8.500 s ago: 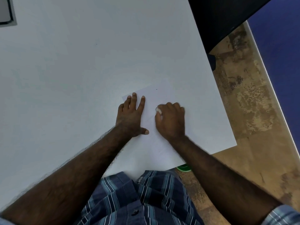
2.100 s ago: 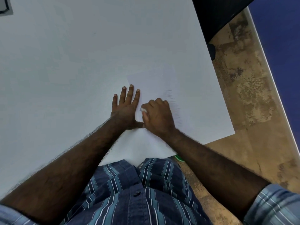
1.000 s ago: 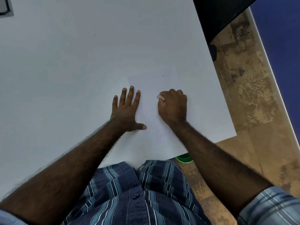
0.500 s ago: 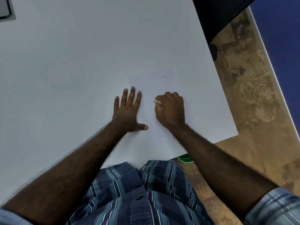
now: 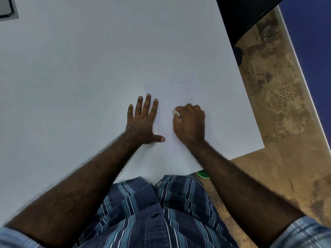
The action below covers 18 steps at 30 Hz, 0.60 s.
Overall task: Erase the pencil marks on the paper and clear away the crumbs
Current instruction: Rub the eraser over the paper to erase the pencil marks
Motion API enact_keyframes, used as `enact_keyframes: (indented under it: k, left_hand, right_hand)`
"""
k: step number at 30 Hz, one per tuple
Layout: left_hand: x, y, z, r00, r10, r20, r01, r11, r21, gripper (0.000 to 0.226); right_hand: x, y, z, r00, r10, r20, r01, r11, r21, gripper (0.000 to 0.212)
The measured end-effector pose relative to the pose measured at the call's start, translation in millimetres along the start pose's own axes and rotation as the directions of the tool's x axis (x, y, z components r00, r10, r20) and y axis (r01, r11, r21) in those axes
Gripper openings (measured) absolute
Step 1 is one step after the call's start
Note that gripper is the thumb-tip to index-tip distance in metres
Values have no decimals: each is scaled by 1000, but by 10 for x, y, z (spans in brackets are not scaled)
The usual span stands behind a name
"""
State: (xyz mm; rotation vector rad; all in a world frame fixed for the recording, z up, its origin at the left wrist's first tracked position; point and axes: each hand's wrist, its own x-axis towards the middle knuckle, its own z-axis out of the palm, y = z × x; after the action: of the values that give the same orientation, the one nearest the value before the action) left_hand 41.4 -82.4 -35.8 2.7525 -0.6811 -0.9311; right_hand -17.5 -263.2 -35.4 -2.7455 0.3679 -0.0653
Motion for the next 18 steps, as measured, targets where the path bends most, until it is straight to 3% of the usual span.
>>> enact_keyframes:
  k: [5, 7, 9, 11, 13, 16, 18]
  left_hand:
    - [7, -3, 36, 1000, -4, -29, 4, 1000, 3, 146]
    - [14, -9, 31, 1000, -6, -19, 7, 1000, 7, 147]
    - [15, -14, 30, 1000, -6, -14, 6, 1000, 3, 149]
    - [13, -16, 28, 1000, -5, -12, 5, 1000, 0, 149]
    - [14, -13, 26, 1000, -5, -10, 5, 1000, 3, 149]
    - [21, -6, 33, 1000, -9, -10, 9, 1000, 4, 148]
    - [16, 3, 41, 1000, -10, -26, 10, 1000, 9, 146]
  right_hand:
    - [-283, -109, 69, 935, -326, 141, 316, 945, 85, 19]
    - [-114, 0, 33, 955, -284, 84, 283, 959, 16, 14]
    - [105, 152, -21, 991, -130, -30, 127, 989, -70, 11]
    - [250, 256, -84, 994, 33, -103, -41, 996, -73, 10]
    - [232, 213, -88, 993, 63, -105, -70, 996, -62, 13]
    - [-27, -20, 17, 988, -154, 30, 153, 988, 9, 17]
    - [-238, -132, 77, 932, -331, 147, 329, 944, 42, 20]
